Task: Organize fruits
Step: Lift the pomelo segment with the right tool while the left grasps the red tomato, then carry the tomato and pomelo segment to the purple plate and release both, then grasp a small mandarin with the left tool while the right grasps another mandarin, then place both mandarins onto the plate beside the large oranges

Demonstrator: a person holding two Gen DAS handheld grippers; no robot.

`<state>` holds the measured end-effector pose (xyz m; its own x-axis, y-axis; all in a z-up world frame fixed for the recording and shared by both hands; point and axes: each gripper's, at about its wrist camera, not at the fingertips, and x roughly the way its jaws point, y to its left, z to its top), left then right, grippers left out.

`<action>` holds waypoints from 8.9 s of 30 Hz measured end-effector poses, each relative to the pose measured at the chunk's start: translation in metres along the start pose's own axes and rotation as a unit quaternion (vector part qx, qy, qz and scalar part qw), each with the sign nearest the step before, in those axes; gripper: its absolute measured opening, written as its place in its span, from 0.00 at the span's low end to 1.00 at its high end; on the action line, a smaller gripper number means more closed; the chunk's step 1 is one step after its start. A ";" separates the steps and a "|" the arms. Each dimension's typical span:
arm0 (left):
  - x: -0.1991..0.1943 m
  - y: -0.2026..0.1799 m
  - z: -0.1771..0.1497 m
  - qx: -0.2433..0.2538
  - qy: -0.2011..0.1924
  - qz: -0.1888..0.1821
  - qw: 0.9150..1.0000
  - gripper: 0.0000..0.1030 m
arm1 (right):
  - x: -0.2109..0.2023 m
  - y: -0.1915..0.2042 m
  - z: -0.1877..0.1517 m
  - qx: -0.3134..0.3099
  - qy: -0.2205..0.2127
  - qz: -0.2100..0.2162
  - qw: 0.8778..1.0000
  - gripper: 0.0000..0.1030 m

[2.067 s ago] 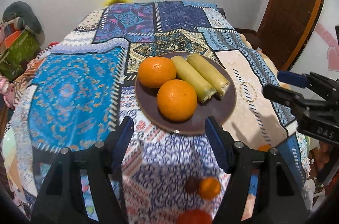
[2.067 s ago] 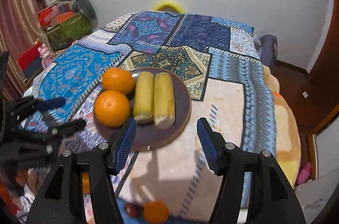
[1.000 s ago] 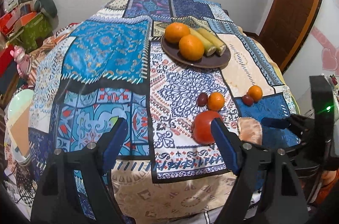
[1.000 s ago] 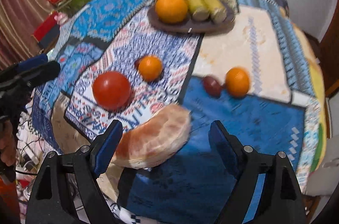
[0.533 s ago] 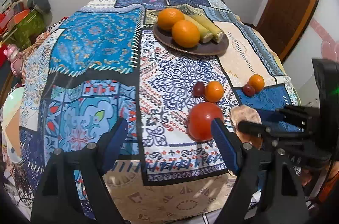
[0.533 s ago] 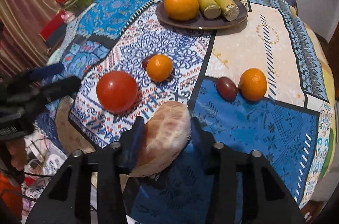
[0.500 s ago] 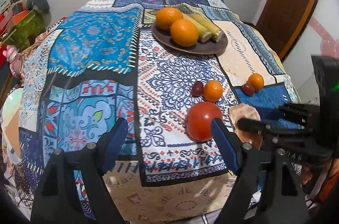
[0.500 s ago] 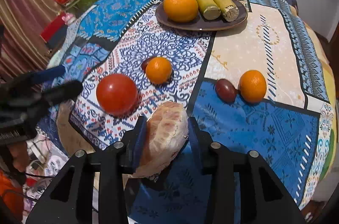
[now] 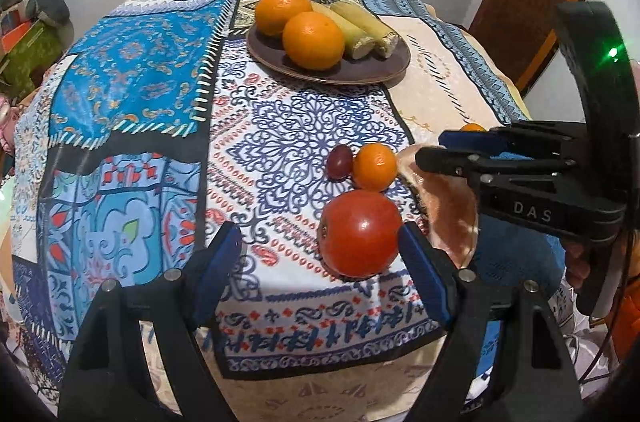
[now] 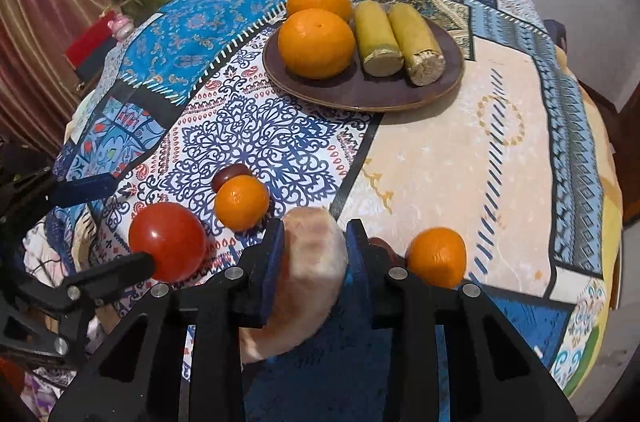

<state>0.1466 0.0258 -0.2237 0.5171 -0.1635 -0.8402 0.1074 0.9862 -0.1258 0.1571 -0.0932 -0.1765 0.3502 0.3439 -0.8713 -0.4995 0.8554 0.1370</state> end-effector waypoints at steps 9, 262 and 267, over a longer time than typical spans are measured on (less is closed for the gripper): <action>0.012 -0.015 -0.001 0.020 0.013 -0.012 1.000 0.78 | -0.032 -0.020 -0.016 0.028 -0.018 0.001 0.999 0.55; 0.082 -0.004 0.128 -0.009 -0.027 -0.048 0.998 0.24 | 0.015 -0.066 0.077 0.021 -0.070 0.007 0.997 0.28; 0.066 -0.006 0.125 -0.010 -0.038 -0.047 0.998 0.24 | -0.001 -0.068 0.074 0.022 -0.078 0.002 0.997 0.28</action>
<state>0.2864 0.0061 -0.2122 0.5683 -0.2551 -0.7823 0.1419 0.9669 -0.2122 0.2496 -0.1232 -0.1502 0.4684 0.3999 -0.7878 -0.4671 0.8690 0.1634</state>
